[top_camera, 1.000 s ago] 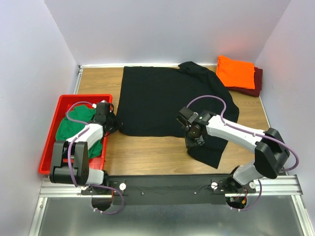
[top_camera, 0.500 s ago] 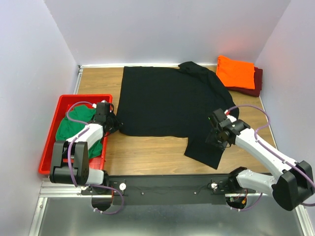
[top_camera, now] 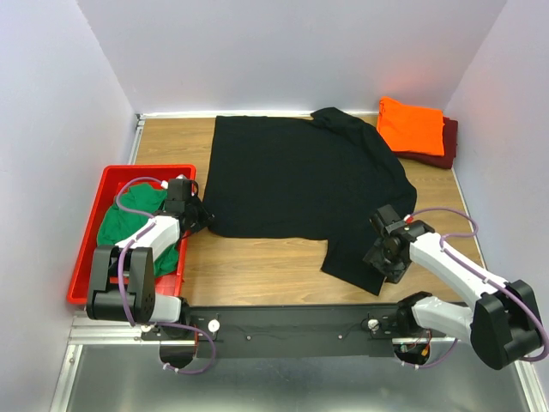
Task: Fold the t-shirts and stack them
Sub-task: Flatten the tshirt out, then fold the tshirt
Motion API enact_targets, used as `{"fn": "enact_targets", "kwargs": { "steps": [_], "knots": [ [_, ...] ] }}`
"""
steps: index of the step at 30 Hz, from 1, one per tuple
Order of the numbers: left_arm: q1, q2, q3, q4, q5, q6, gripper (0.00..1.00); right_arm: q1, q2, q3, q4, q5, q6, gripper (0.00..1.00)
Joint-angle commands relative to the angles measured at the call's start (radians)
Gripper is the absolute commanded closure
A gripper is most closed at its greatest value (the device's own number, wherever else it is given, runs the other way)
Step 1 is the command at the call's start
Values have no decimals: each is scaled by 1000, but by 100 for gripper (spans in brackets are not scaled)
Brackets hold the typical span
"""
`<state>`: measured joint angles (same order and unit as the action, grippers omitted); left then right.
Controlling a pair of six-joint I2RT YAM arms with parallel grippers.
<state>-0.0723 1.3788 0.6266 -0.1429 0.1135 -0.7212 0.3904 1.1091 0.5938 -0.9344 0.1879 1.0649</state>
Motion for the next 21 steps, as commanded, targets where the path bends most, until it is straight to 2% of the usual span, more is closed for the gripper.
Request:
{"fn": "enact_targets", "kwargs": {
  "steps": [1,5,7,11,12,13,14,15,16,21],
  "knots": [
    [-3,0,7,11,14,14,100,-7,-6,-28,23,-18,50,29],
    [-3,2,7,11,12,12,100,-7,12,-51,62,-21,46,30],
    [-3,5,7,12,14,12,100,-7,23,-57,94,-21,37,33],
    [-3,5,7,11,12,11,100,-7,46,-54,132,-16,23,60],
    [-3,5,5,11,11,9,100,-8,49,-49,134,-13,21,74],
    [-3,2,5,11,6,8,100,-7,47,-45,134,-8,14,80],
    [-3,0,5,6,5,8,100,-7,43,-29,131,-11,7,92],
    [-3,-6,2,3,2,5,100,-7,28,-23,131,-13,0,97],
    [-3,-7,1,0,-3,3,100,-7,12,-11,122,-16,-8,100],
    [-3,-43,-7,-24,-29,-6,100,-7,-77,56,22,-11,-20,100]
  ]
}}
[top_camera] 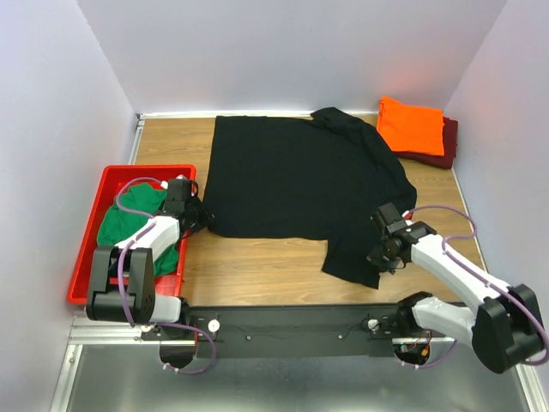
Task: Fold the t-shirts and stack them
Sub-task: Fold the tshirt
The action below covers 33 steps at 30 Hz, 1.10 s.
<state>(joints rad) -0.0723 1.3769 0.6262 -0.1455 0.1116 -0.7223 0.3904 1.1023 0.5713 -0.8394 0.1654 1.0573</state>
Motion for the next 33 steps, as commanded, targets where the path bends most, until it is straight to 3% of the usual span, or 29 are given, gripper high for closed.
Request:
{"fn": "enact_targets", "kwargs": {
  "steps": [1,8,23,27,33],
  "knots": [
    [-3,-48,-14,-25,-35,-6,100,-8,-85,93,-119,11,-16,100],
    [-3,-114,-63,-43,-64,-40,100,-7,-197,241,-297,39,-36,100],
    [-6,-363,-95,-189,-155,-127,100,-7,-332,349,-487,59,-51,100],
    [-6,-375,-109,-175,-150,-146,100,-7,-317,346,-458,43,-65,100],
    [-7,-253,-40,-135,-151,-106,100,-7,-139,312,-192,34,-135,100]
  ]
}}
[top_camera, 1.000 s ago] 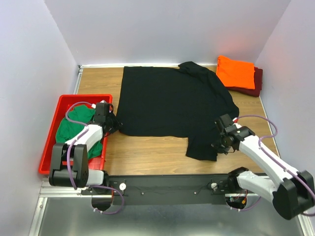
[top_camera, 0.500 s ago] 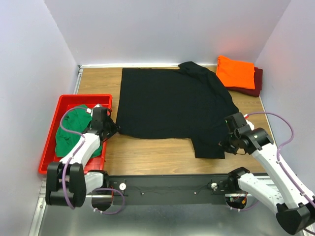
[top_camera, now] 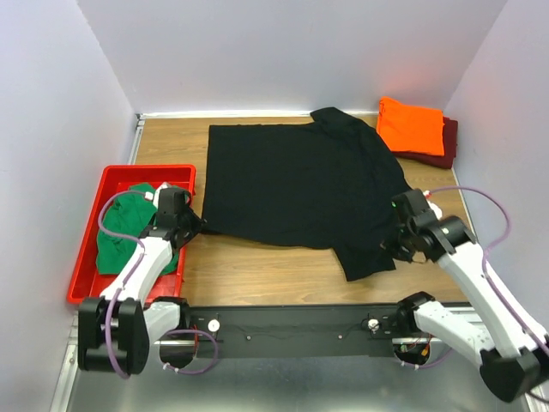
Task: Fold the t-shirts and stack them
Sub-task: Fold the tshirt
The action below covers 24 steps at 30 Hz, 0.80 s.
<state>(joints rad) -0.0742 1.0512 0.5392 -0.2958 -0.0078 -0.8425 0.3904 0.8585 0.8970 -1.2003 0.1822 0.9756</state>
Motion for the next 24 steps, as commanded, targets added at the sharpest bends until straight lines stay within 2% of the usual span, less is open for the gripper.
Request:
{"fn": "enact_targets", "kwargs": {
  "steps": [1,7,14,24],
  "knots": [
    [-6,91,77,18,-32,17,100,-7,135,-7,235,31,-58,99],
    [-13,222,188,37,-43,25,100,-7,391,101,448,134,-120,100],
    [-16,377,306,34,-58,33,100,-10,638,287,548,204,-199,100],
    [-19,541,450,-11,-93,45,100,-113,794,379,674,143,-242,100]
  ]
}}
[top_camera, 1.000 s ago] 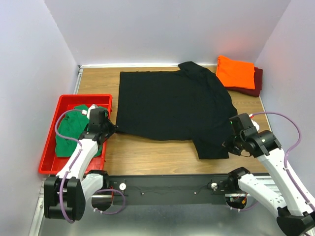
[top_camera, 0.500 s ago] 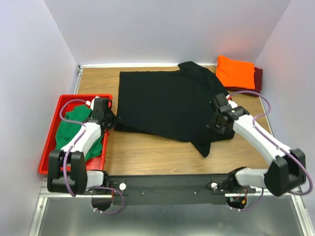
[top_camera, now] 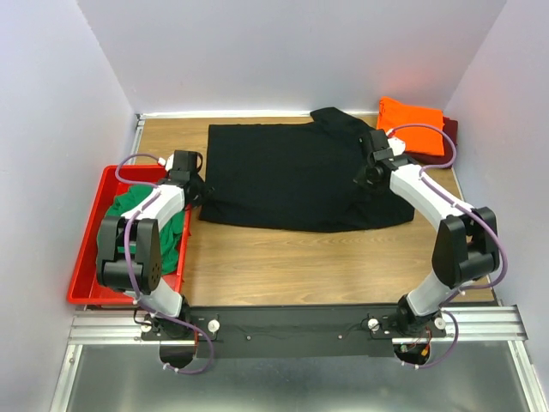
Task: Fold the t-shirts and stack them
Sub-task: Fold the tshirt
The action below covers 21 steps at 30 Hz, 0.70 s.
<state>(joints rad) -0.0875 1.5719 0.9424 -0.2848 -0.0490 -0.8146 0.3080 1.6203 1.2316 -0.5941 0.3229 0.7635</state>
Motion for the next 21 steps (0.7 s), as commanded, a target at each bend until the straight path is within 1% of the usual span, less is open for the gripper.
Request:
{"fn": "enact_targets", "kwargs": {
  "steps": [1,16,21],
  "knots": [
    [-6,31,61,-27,-63,20,100,-40,41,48,80,-5,-33,100],
    [-4,74,104,-48,-114,11,100,-115,75,94,131,-42,-38,100],
    [-4,85,125,-45,-107,12,100,-139,85,100,143,-65,-38,100]
  ]
}}
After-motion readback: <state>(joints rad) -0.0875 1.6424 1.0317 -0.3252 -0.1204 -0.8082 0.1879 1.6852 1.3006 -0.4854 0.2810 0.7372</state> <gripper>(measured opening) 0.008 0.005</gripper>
